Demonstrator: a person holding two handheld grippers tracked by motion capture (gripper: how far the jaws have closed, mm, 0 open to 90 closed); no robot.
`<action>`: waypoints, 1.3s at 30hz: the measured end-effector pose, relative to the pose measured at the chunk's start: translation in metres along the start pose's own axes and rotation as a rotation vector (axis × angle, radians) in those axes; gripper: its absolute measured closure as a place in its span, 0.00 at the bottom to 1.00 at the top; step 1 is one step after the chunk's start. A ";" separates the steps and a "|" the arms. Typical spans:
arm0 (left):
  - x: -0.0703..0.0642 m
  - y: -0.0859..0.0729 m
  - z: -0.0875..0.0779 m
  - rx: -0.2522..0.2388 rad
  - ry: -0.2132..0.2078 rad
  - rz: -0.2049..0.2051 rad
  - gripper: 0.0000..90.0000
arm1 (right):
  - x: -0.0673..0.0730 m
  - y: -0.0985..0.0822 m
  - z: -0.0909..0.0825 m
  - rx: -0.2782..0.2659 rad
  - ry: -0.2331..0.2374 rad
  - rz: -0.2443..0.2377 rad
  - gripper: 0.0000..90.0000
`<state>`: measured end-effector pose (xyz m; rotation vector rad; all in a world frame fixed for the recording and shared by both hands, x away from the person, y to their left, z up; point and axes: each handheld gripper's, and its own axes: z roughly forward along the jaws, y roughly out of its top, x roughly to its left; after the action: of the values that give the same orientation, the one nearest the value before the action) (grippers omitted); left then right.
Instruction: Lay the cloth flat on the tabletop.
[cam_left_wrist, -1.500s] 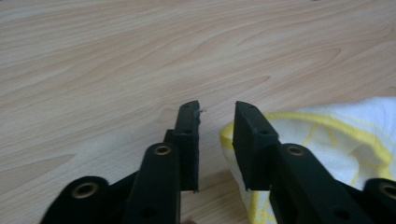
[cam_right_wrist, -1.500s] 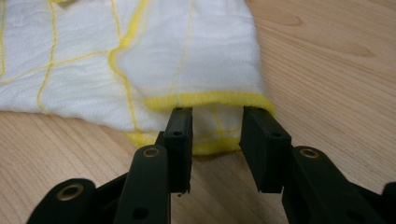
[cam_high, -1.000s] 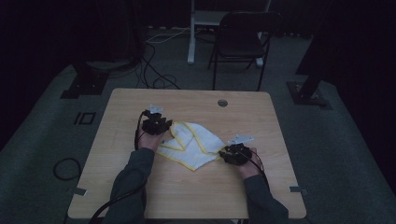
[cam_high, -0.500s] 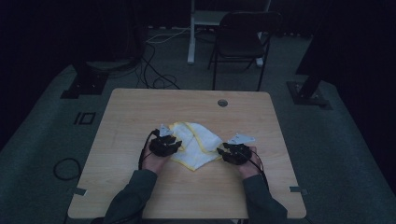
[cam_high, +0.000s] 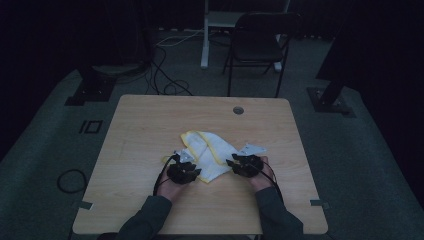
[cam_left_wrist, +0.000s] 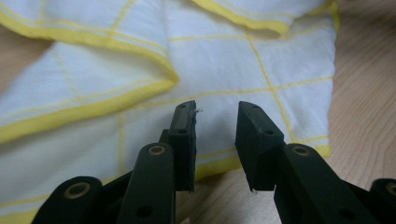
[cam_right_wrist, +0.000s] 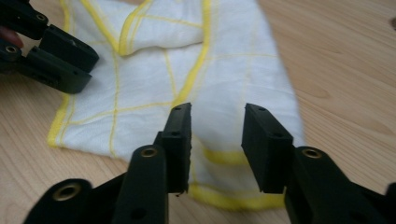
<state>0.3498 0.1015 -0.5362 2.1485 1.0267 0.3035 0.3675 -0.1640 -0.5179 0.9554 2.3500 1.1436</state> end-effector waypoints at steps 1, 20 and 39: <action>0.000 0.000 0.000 -0.001 0.000 -0.001 0.76 | 0.002 0.002 0.004 0.012 0.002 -0.014 0.66; 0.005 -0.012 -0.007 -0.025 0.001 -0.003 0.84 | -0.017 0.023 0.021 0.042 -0.066 0.016 0.97; 0.019 -0.026 -0.028 0.003 0.009 -0.021 0.86 | -0.085 0.011 -0.003 0.025 -0.205 0.256 0.94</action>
<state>0.3336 0.1407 -0.5365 2.1392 1.0547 0.3024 0.4306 -0.2202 -0.5050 1.3457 2.1283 1.0497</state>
